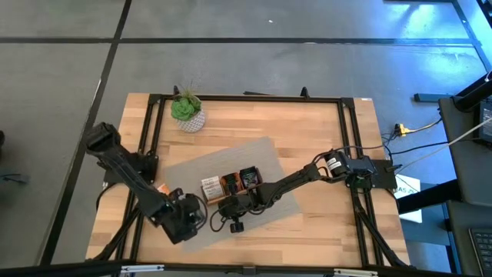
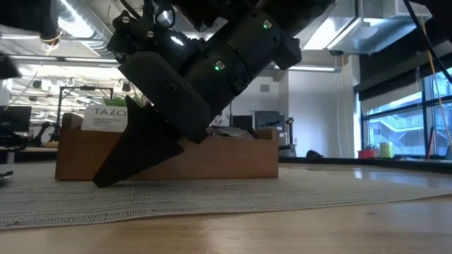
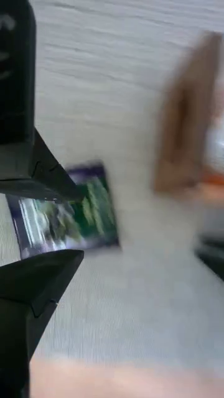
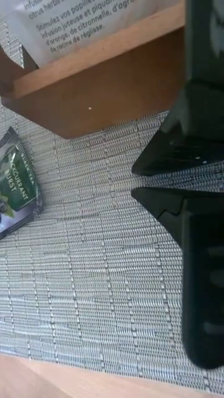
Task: Pick & Place Tea
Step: Put the purple tea bag into the right section of the wooden organizer
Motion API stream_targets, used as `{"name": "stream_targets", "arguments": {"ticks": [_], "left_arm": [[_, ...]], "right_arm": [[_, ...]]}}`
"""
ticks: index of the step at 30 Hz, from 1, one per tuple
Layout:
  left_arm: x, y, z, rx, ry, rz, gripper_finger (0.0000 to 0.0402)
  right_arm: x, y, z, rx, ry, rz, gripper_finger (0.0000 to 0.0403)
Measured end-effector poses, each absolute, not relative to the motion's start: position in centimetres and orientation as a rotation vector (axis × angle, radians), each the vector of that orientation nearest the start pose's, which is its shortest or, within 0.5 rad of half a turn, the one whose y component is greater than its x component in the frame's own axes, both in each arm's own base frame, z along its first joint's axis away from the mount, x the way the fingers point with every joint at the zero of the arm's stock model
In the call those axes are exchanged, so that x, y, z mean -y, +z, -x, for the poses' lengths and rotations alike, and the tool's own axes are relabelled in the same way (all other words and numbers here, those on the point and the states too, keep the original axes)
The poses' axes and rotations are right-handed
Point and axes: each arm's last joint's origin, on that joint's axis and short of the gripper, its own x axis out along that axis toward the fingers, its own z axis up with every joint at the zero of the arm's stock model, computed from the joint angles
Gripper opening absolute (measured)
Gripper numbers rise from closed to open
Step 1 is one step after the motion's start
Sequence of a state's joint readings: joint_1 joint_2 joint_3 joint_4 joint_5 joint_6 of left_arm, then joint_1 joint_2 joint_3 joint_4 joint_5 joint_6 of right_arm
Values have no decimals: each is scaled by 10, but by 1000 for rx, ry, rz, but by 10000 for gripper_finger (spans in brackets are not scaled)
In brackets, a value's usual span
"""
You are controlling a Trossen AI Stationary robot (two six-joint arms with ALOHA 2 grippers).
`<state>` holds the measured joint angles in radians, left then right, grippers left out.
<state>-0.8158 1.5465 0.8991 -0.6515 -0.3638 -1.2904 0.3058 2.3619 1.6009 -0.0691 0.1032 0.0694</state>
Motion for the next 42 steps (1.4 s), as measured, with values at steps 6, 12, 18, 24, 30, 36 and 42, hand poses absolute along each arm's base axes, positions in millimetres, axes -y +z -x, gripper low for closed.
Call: {"name": "stream_targets", "arguments": {"ticks": [6, 12, 18, 24, 30, 36, 42], "left_arm": [[193, 140, -192, -1258, 530, 438, 132], [196, 138, -194, -1244, 551, 438, 131], [208, 144, -202, -1214, 473, 493, 130], [216, 139, -210, -1188, 386, 508, 130], [225, 149, -213, -1171, 329, 509, 130], [243, 165, -211, -1148, 238, 480, 130], [249, 156, -203, -1177, 250, 448, 130]], "right_arm": [[-145, 92, -470, -820, 162, 103, 51], [-145, 92, -470, -816, 162, 100, 51], [-145, 93, -471, -803, 163, 97, 51], [-145, 93, -471, -802, 164, 97, 51], [-145, 94, -472, -794, 162, 94, 51], [-146, 96, -473, -773, 173, 49, 51], [-149, 101, -476, -732, 211, -21, 51]]}}
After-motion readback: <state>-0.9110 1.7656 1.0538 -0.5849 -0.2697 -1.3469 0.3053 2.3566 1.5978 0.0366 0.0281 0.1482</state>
